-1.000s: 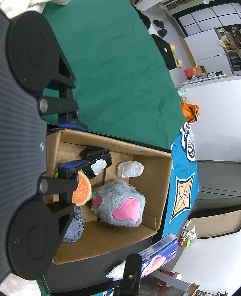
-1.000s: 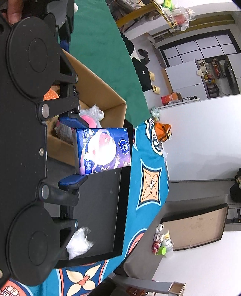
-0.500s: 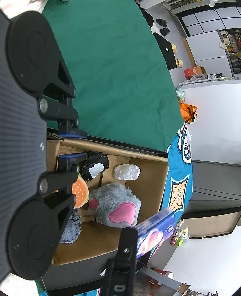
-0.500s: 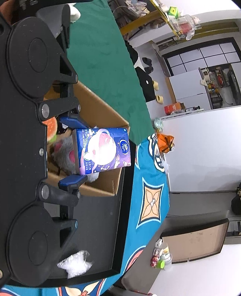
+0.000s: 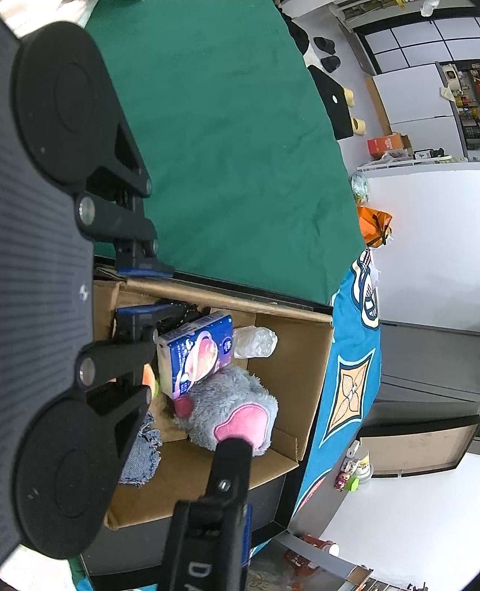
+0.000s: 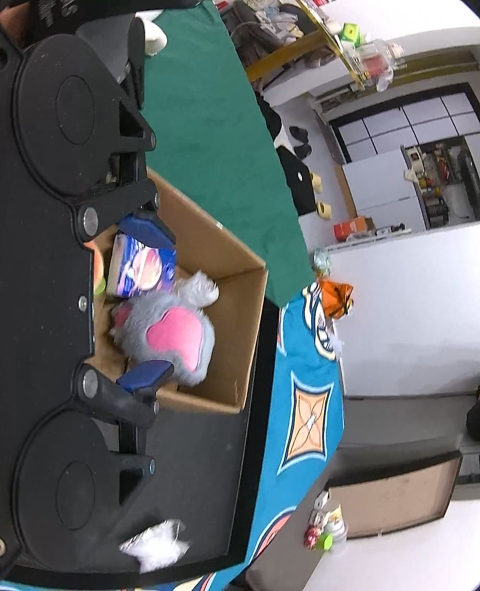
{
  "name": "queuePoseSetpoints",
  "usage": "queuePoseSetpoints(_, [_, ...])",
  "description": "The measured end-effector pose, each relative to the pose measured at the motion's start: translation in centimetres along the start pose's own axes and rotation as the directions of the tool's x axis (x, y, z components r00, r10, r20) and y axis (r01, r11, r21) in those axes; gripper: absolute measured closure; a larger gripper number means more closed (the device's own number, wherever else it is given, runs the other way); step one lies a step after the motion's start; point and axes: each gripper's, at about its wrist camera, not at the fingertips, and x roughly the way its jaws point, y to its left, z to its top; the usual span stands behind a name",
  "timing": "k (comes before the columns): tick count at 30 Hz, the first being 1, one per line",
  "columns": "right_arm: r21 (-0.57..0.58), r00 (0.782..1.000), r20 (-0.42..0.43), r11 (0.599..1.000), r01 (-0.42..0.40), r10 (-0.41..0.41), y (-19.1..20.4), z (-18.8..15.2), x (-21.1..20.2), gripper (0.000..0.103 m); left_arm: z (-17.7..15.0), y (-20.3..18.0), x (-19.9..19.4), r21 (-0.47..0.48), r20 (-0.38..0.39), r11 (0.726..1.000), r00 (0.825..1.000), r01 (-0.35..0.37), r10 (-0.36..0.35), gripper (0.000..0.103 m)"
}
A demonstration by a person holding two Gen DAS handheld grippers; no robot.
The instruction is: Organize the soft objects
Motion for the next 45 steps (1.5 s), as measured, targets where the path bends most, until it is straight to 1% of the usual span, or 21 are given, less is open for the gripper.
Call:
queuePoseSetpoints(11, [0.053, 0.996, 0.003, 0.994, 0.093, -0.093, -3.7, -1.9, -1.2, 0.036, 0.1, -0.7, -0.1, 0.018, -0.001, 0.999, 1.0, -0.031, 0.031, 0.088])
queuePoseSetpoints(15, [0.075, 0.994, 0.007, 0.991, 0.107, -0.108, -4.8, -2.1, -1.5, 0.036, 0.3, -1.3, 0.0, 0.037, 0.0, 0.998, 0.999, -0.052, 0.052, 0.088])
queuePoseSetpoints(17, [0.084, 0.994, 0.008, 0.991, 0.107, -0.108, -5.3, -2.2, -1.6, 0.036, 0.5, -1.7, 0.0, 0.053, -0.005, 0.997, 0.998, -0.06, 0.061, 0.085])
queuePoseSetpoints(20, [0.089, 0.993, 0.015, 0.99, 0.112, -0.114, -5.8, -2.2, -1.9, 0.036, 0.6, -2.2, 0.1, 0.061, -0.012, 0.995, 0.996, -0.082, 0.083, 0.084])
queuePoseSetpoints(22, [0.095, 0.993, 0.02, 0.989, 0.113, -0.115, -6.4, -2.3, -2.1, 0.036, 0.7, -2.4, 0.1, 0.061, -0.011, 0.994, 0.995, -0.096, 0.097, 0.081])
queuePoseSetpoints(24, [0.097, 0.992, 0.024, 0.988, 0.12, -0.123, -7.0, -2.5, -2.3, 0.035, 0.9, -2.7, 0.0, 0.064, -0.01, 0.993, 0.994, -0.104, 0.104, 0.073])
queuePoseSetpoints(25, [0.099, 0.992, 0.019, 0.987, 0.126, -0.129, -7.3, -2.6, -2.2, 0.035, 1.0, -3.0, 0.1, 0.071, -0.01, 0.992, 0.994, -0.109, 0.11, 0.07])
queuePoseSetpoints(27, [0.112, 0.991, 0.014, 0.985, 0.128, -0.13, -8.0, -2.8, -2.2, 0.035, 1.1, -3.5, 0.0, 0.092, -0.005, 0.988, 0.992, -0.122, 0.123, 0.059])
queuePoseSetpoints(29, [0.123, 0.99, 0.01, 0.983, 0.136, -0.138, -8.7, -3.0, -2.2, 0.033, 1.2, -4.1, 0.1, 0.112, 0.0, 0.984, 0.991, -0.136, 0.136, 0.053])
queuePoseSetpoints(31, [0.132, 0.99, 0.01, 0.981, 0.14, -0.143, -9.3, -3.2, -2.3, 0.029, 1.3, -4.4, 0.2, 0.122, 0.0, 0.982, 0.989, -0.145, 0.146, 0.049])
queuePoseSetpoints(33, [0.138, 0.989, 0.011, 0.98, 0.146, -0.148, -9.9, -3.3, -2.4, 0.028, 1.3, -4.7, 0.5, 0.127, -0.008, 0.979, 0.987, -0.158, 0.16, 0.043])
queuePoseSetpoints(36, [0.152, 0.988, 0.009, 0.976, 0.153, -0.156, -10.9, -3.5, -2.3, 0.026, 1.4, -5.1, 0.8, 0.137, -0.013, 0.975, 0.984, -0.175, 0.178, 0.039])
queuePoseSetpoints(40, [0.167, 0.986, 0.002, 0.972, 0.166, -0.168, -12.1, -3.8, -2.2, 0.022, 1.5, -5.7, 1.1, 0.157, -0.022, 0.97, 0.981, -0.185, 0.191, 0.036])
queuePoseSetpoints(42, [0.174, 0.985, -0.001, 0.97, 0.168, -0.171, -12.7, -3.9, -2.1, 0.021, 1.5, -5.9, 1.3, 0.164, -0.023, 0.967, 0.98, -0.193, 0.2, 0.032])
queuePoseSetpoints(45, [0.178, 0.985, -0.006, 0.969, 0.172, -0.173, -13.4, -4.1, -1.9, 0.018, 1.6, -6.3, 1.6, 0.175, -0.028, 0.963, 0.977, -0.204, 0.212, 0.031])
